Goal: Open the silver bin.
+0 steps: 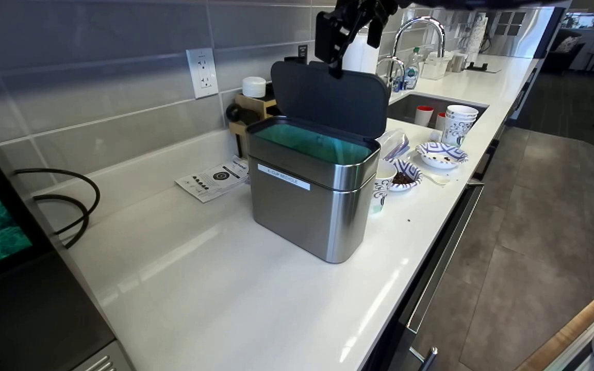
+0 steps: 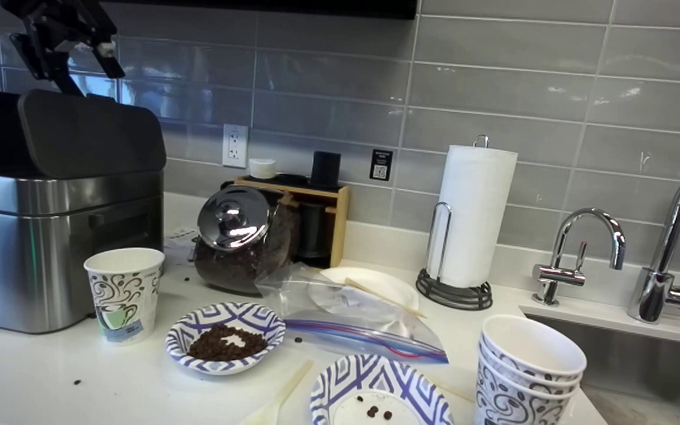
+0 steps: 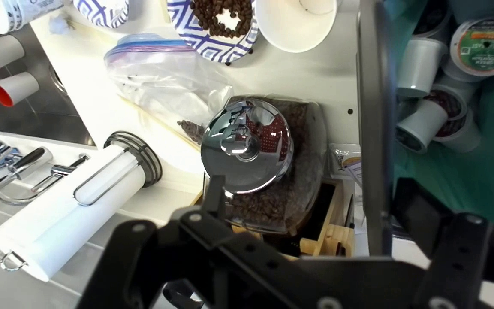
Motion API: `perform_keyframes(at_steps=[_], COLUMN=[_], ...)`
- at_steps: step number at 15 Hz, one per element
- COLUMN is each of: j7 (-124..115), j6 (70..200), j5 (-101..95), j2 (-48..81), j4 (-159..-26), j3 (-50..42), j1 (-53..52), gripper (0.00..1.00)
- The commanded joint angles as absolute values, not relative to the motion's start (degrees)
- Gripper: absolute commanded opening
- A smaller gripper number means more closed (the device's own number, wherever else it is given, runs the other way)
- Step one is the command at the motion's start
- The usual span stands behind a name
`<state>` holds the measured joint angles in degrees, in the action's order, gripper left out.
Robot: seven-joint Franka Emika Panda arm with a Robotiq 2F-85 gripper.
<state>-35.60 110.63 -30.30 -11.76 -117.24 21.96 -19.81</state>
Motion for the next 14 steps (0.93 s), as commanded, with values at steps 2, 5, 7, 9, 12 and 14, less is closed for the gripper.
perform_keyframes(at_steps=[2,5,7,9,12,14], j7=[-35.6,-35.6,-35.9,-36.0,-36.0,-36.1], j6=[113.2,113.2,113.4,113.6,113.9,114.3], j5=[-27.9,-27.4,-27.3,-27.2,-26.9,-26.7], j2=[-18.4,-20.3,-21.4,-22.2,-23.0,-23.5], j4=[-124.1,-125.7,-126.7,-127.4,-128.2,-128.7], j3=[21.7,22.0,22.1,22.2,22.3,22.3], j1=[-17.9,-17.0,-16.5,-16.1,-15.7,-15.4], gripper=[1.0,1.0,1.0,1.0,1.0,1.0])
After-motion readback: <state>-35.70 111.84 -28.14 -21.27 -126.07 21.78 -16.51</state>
